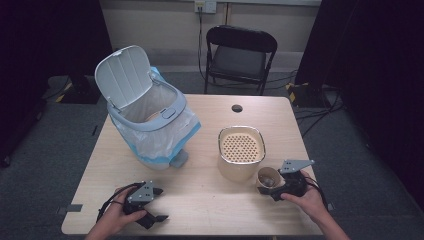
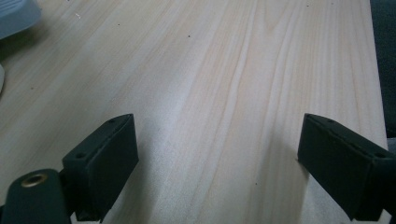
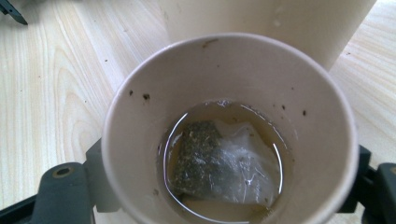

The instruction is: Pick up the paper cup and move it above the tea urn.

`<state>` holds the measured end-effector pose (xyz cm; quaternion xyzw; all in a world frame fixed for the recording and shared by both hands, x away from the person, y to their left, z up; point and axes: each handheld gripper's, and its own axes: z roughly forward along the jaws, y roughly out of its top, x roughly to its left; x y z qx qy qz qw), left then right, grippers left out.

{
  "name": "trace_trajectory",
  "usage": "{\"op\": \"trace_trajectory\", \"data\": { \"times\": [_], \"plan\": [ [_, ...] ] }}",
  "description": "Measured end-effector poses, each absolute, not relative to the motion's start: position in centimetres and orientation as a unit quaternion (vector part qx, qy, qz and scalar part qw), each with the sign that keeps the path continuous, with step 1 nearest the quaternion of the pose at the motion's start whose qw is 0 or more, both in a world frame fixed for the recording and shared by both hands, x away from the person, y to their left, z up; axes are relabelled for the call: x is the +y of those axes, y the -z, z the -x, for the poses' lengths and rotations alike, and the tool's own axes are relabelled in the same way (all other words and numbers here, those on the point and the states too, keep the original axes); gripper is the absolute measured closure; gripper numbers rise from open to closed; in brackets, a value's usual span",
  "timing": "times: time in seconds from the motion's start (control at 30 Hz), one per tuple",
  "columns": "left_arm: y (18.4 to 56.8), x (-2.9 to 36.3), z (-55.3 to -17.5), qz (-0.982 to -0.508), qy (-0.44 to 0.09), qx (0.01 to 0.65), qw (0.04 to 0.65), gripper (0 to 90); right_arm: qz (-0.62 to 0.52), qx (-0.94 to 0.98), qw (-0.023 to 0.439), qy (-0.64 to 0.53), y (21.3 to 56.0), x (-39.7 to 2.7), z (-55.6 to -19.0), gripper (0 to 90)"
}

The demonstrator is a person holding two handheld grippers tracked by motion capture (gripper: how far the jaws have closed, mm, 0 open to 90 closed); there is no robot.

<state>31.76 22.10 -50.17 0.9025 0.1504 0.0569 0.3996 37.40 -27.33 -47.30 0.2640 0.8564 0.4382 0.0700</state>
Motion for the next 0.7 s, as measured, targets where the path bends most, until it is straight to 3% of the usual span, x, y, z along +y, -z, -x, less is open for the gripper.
{"op": "trace_trajectory", "data": {
  "times": [0.7],
  "plan": [
    [50.17, 22.1, -31.76, -0.902, -0.057, 0.151, 0.4, 11.5, -0.266, 0.851, 0.076, -0.447, 47.41, -27.43, -37.26, 24.7]
  ]
}}
